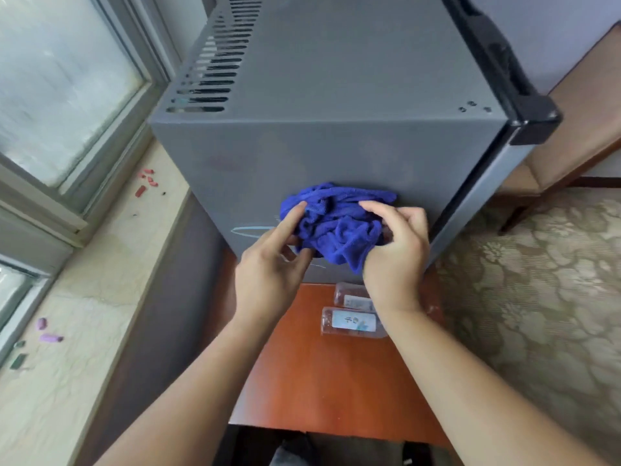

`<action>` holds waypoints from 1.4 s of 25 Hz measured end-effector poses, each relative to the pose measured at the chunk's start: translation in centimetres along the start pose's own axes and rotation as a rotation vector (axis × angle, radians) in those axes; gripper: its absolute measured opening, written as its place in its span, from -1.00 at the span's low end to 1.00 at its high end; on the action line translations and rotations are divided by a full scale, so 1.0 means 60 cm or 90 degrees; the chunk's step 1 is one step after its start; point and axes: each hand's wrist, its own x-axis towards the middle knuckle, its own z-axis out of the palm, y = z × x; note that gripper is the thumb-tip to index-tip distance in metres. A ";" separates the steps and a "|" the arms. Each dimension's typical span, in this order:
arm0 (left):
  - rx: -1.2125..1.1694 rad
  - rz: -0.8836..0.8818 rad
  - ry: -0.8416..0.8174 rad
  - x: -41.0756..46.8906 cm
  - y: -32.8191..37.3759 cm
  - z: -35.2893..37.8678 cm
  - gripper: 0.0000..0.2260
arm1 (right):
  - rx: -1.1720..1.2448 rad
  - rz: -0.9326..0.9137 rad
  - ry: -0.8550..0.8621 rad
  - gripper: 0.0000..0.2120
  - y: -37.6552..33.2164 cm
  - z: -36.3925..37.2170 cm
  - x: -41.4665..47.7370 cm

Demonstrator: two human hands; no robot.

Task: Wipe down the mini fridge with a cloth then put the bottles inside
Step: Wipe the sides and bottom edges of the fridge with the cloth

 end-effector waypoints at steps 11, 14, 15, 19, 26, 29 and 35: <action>0.071 0.071 -0.100 -0.034 0.173 0.207 -0.44 | 0.464 0.512 0.044 -0.54 0.104 -0.208 0.058; 0.079 0.039 -0.105 -0.041 0.145 0.198 -0.46 | 0.473 0.544 0.053 -0.56 0.110 -0.187 0.051; 0.087 0.030 -0.102 -0.041 0.131 0.187 -0.46 | 0.467 0.555 0.064 -0.57 0.106 -0.168 0.043; 0.077 -0.039 -0.066 -0.038 0.047 0.110 -0.43 | 0.509 0.582 0.049 -0.63 0.070 -0.066 -0.001; -0.002 -0.183 0.066 -0.011 -0.120 -0.072 -0.46 | 0.563 0.645 -0.020 -0.69 -0.061 0.173 -0.068; 0.003 -0.217 0.089 -0.002 -0.151 -0.116 -0.49 | 0.565 0.680 -0.040 -0.67 -0.085 0.231 -0.089; -0.059 -0.223 0.070 -0.010 -0.140 -0.065 -0.49 | 0.554 0.671 -0.047 -0.71 -0.047 0.191 -0.071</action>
